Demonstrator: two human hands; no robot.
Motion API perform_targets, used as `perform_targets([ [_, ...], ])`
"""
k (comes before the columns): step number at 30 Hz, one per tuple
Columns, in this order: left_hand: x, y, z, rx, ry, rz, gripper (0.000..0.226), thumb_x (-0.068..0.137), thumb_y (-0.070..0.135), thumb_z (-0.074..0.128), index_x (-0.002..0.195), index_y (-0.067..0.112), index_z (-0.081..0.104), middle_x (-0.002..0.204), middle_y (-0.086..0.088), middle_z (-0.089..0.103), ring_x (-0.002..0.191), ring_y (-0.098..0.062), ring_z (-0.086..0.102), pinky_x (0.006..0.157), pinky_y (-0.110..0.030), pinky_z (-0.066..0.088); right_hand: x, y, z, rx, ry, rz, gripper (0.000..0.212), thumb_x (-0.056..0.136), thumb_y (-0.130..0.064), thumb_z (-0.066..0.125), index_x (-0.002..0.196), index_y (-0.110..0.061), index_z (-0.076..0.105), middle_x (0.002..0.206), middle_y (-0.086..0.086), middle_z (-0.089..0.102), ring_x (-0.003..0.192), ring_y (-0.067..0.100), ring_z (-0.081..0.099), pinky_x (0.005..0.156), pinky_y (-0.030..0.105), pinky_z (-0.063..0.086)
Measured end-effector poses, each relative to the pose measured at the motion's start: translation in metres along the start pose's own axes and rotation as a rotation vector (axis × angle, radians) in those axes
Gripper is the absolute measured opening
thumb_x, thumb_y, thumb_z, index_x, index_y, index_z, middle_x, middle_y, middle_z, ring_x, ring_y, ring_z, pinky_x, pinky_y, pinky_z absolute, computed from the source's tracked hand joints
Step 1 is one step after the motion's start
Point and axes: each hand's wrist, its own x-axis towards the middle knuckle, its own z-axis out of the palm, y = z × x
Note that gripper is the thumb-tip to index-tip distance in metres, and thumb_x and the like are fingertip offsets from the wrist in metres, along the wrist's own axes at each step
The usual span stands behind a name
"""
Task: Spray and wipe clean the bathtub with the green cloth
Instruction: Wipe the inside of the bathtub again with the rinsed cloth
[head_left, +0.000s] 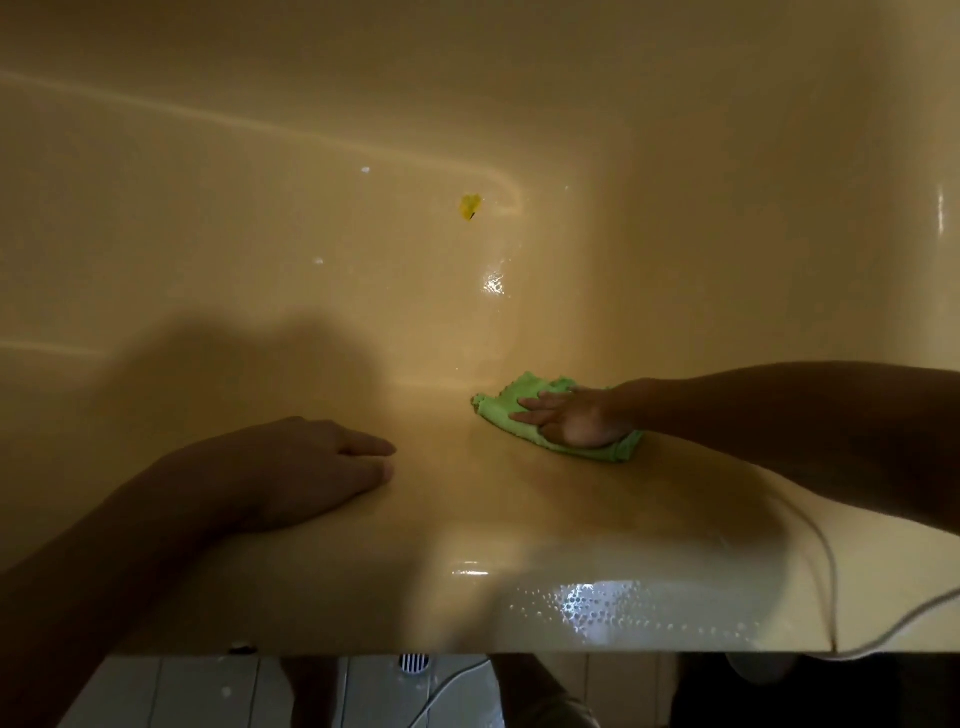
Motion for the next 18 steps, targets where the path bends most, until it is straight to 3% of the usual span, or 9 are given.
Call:
perform_targets([
  [3, -0.002, -0.003, 0.001, 0.024, 0.029, 0.016, 0.042, 0.102, 0.065, 0.039, 0.141, 0.057, 0.051, 0.159, 0.018, 0.044, 0.146, -0.013, 0.041, 0.120, -0.030, 0.030, -0.015, 0.009, 0.007, 0.067, -0.008, -0.030, 0.051, 0.112, -0.035, 0.015, 0.163, -0.038, 0.004, 0.171, -0.010, -0.004, 0.157, 0.012, -0.001, 0.123, 0.028, -0.001],
  [8, -0.012, -0.007, 0.002, 0.042, 0.094, 0.003, 0.035, 0.099, 0.074, 0.033, 0.126, 0.068, 0.055, 0.151, 0.027, 0.050, 0.139, -0.008, 0.048, 0.116, -0.035, 0.037, 0.007, 0.023, 0.001, -0.157, 0.077, 0.072, 0.053, 0.110, -0.042, 0.010, 0.162, -0.040, -0.004, 0.170, -0.006, -0.015, 0.157, 0.019, -0.012, 0.127, 0.045, -0.005],
  [11, -0.017, -0.007, 0.002, 0.043, 0.113, -0.017, 0.049, 0.089, 0.084, 0.026, 0.128, 0.070, 0.053, 0.146, 0.024, 0.056, 0.134, -0.009, 0.053, 0.113, -0.037, 0.042, 0.028, 0.014, -0.006, -0.204, 0.093, 0.101, 0.054, 0.110, -0.042, 0.009, 0.160, -0.040, -0.010, 0.168, -0.005, -0.022, 0.156, 0.022, -0.018, 0.126, 0.049, -0.007],
  [18, -0.025, 0.004, -0.002, 0.081, 0.050, -0.022, 0.039, 0.100, 0.070, 0.031, 0.134, 0.067, 0.051, 0.153, 0.015, 0.051, 0.138, -0.013, 0.048, 0.114, -0.034, 0.038, 0.012, 0.000, 0.011, 0.061, -0.001, 0.026, 0.052, 0.110, -0.041, 0.011, 0.162, -0.042, 0.003, 0.171, -0.008, -0.005, 0.158, 0.017, -0.005, 0.127, 0.045, -0.001],
])
